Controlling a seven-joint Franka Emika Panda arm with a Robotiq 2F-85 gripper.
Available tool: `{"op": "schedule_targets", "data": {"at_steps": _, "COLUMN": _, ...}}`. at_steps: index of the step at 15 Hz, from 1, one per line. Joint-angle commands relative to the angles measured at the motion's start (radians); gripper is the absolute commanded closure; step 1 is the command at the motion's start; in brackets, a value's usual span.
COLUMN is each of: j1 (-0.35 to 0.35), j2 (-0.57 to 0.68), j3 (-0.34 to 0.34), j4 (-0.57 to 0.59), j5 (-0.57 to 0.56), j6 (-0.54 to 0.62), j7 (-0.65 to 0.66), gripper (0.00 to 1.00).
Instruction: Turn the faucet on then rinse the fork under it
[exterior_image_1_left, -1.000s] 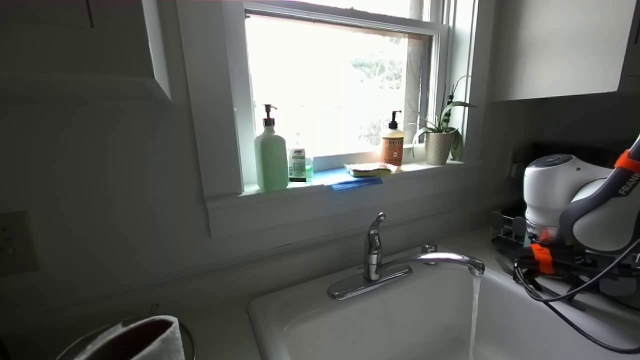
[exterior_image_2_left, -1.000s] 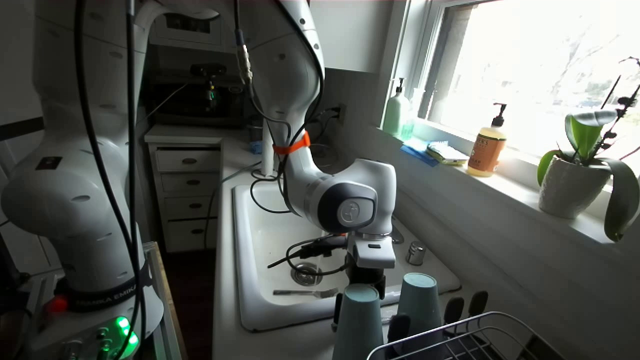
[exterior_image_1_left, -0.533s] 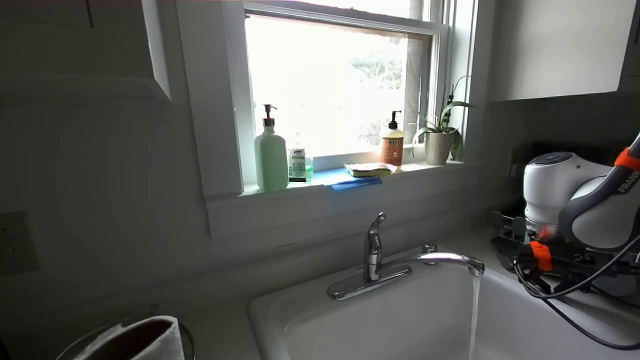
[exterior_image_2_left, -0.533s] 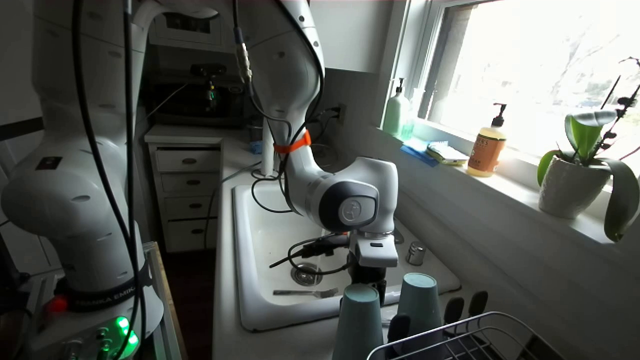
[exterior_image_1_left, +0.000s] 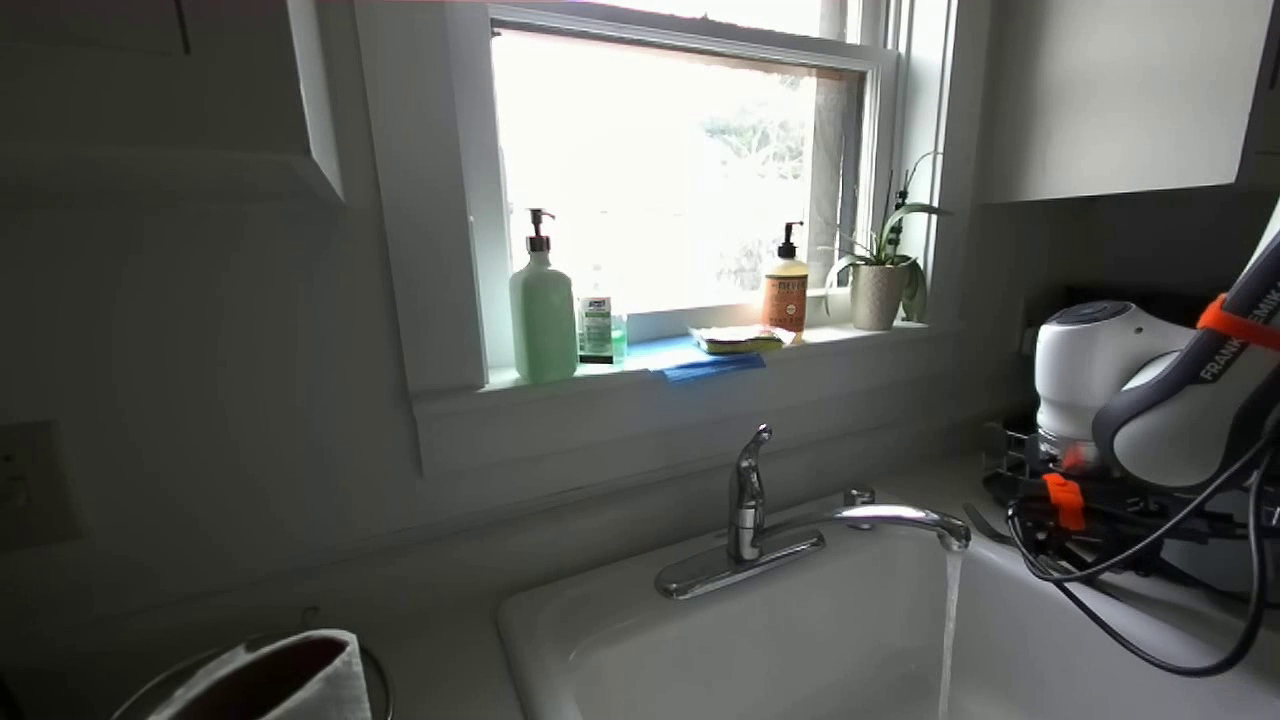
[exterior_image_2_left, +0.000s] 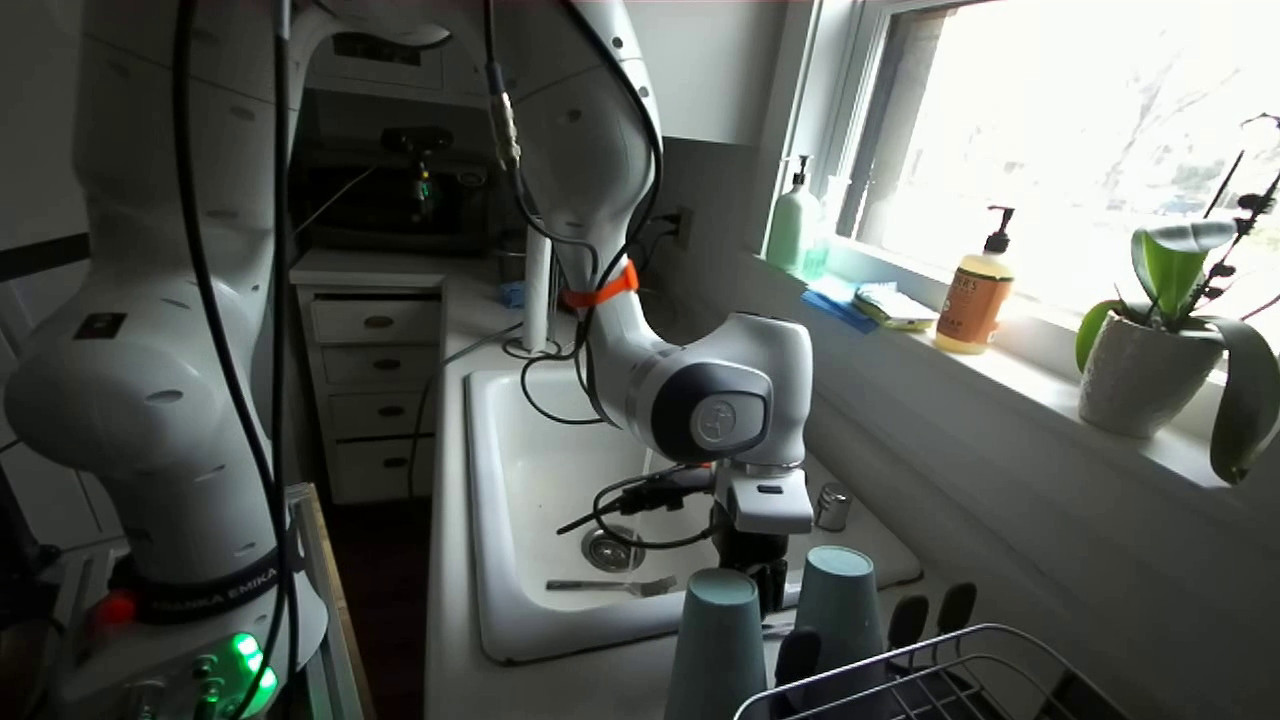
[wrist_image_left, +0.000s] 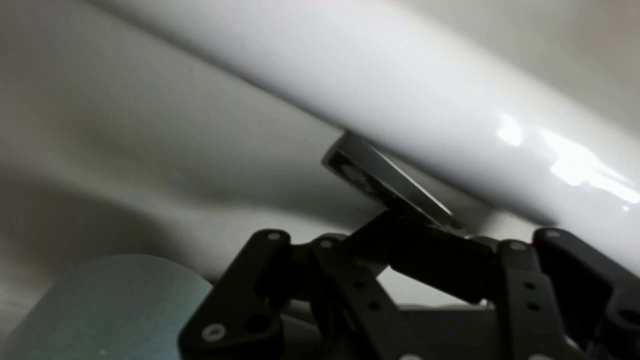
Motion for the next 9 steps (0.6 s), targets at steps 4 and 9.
{"op": "schedule_targets", "data": {"at_steps": 4, "j1": -0.028, "j2": 0.025, "j3": -0.054, "j4": 0.061, "j5": 0.041, "j6": 0.006, "j7": -0.146, "gripper": 1.0}}
{"op": "schedule_targets", "data": {"at_steps": 9, "j1": 0.003, "j2": 0.04, "j3": -0.015, "j4": 0.084, "j5": 0.078, "j6": -0.006, "j7": -0.165, "gripper": 0.54}}
